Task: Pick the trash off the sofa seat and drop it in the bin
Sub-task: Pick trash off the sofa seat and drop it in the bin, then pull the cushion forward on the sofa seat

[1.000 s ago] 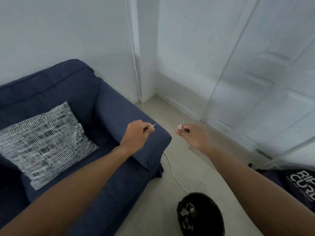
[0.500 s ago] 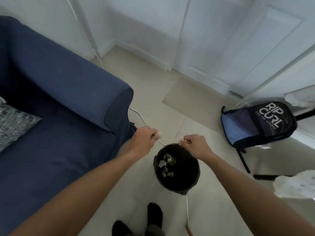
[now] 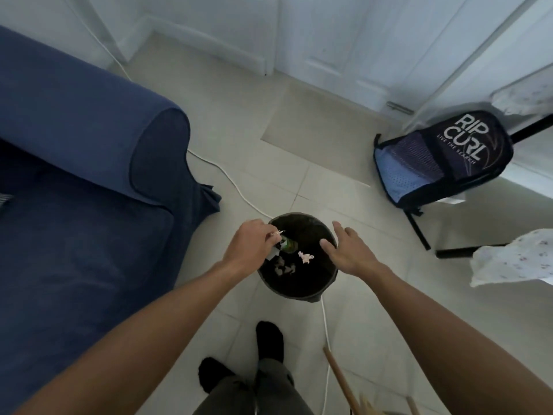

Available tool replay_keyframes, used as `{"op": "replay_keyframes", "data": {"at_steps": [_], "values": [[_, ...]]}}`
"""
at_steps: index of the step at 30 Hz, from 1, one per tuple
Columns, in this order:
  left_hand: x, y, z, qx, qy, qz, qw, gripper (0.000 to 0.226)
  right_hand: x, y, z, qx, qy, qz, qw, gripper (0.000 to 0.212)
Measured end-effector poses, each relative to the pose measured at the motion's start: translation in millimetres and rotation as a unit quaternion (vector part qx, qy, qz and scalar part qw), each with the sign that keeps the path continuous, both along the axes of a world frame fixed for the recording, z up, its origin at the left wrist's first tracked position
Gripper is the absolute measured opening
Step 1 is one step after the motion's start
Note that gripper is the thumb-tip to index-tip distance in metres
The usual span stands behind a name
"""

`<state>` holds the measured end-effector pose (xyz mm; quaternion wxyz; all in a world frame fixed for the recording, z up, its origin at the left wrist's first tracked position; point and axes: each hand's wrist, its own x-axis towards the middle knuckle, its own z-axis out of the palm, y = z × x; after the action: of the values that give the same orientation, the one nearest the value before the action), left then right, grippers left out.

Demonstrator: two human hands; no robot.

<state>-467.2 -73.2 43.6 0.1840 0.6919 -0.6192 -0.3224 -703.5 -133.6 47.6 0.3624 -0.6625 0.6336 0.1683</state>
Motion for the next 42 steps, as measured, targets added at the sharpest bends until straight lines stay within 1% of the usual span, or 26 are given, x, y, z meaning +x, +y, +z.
{"op": "replay_keyframes", "data": {"at_steps": [5, 7, 8, 11, 12, 13, 15, 18, 21, 23, 30, 36, 39, 42], "values": [[-11.1, -5.5, 0.5, 0.001, 0.002, -0.029, 1.0, 0.017, -11.2, -3.0, 4.2, -0.045, -0.008, -0.043, 0.998, 0.07], [-16.2, -7.2, 1.3, 0.021, -0.01, -0.045, 0.999, 0.024, -14.4, -5.0, 4.9, -0.069, -0.008, -0.05, 0.996, 0.069], [-18.4, -7.2, 1.2, 0.035, -0.033, -0.061, 0.997, 0.032, -15.4, -6.0, 4.7, -0.08, -0.006, -0.053, 0.995, 0.069], [-22.7, -4.5, -0.4, 0.067, -0.143, -0.112, 0.981, 0.076, -16.5, -8.3, 4.3, -0.104, 0.0, -0.059, 0.993, 0.069], [-23.1, -3.8, 0.4, 0.073, -0.166, -0.118, 0.976, 0.087, -16.3, -9.0, 4.3, -0.111, 0.002, -0.057, 0.992, 0.07], [-22.8, -3.1, 1.4, 0.073, -0.183, -0.12, 0.973, 0.095, -16.1, -9.6, 4.4, -0.116, 0.004, -0.054, 0.992, 0.07], [-20.4, -2.3, 2.0, 0.06, -0.207, -0.114, 0.97, 0.103, -14.8, -10.1, 4.6, -0.121, 0.01, -0.045, 0.992, 0.073], [-12.0, -3.5, 2.6, 0.04, -0.218, -0.088, 0.971, 0.103, -10.3, -11.2, 7.6, -0.122, 0.013, -0.038, 0.992, 0.083], [-3.1, -4.6, 4.4, 0.04, -0.228, -0.065, 0.971, 0.103, -3.2, -13.3, 11.7, -0.129, 0.011, -0.026, 0.991, 0.098], [4.1, -4.4, 6.5, 0.042, -0.234, -0.055, 0.97, 0.102, 2.4, -15.5, 14.1, -0.135, 0.014, -0.013, 0.991, 0.103], [48.5, 2.1, 24.9, 0.051, -0.235, -0.01, 0.971, 0.099, 39.1, -33.3, 30.7, -0.153, 0.013, 0.053, 0.987, 0.102], [113.1, 18.8, 53.5, 0.052, -0.246, 0.057, 0.966, 0.101, 112.9, -53.9, 56.2, -0.175, -0.008, 0.121, 0.977, 0.101], [151.0, 35.6, 68.2, 0.048, -0.253, 0.105, 0.96, 0.101, 161.9, -57.7, 70.7, -0.203, -0.003, 0.19, 0.96, 0.102], [192.8, 60.1, 83.9, 0.05, -0.269, 0.164, 0.948, 0.099, 220.1, -58.0, 84.5, -0.231, -0.001, 0.278, 0.932, 0.103]]}}
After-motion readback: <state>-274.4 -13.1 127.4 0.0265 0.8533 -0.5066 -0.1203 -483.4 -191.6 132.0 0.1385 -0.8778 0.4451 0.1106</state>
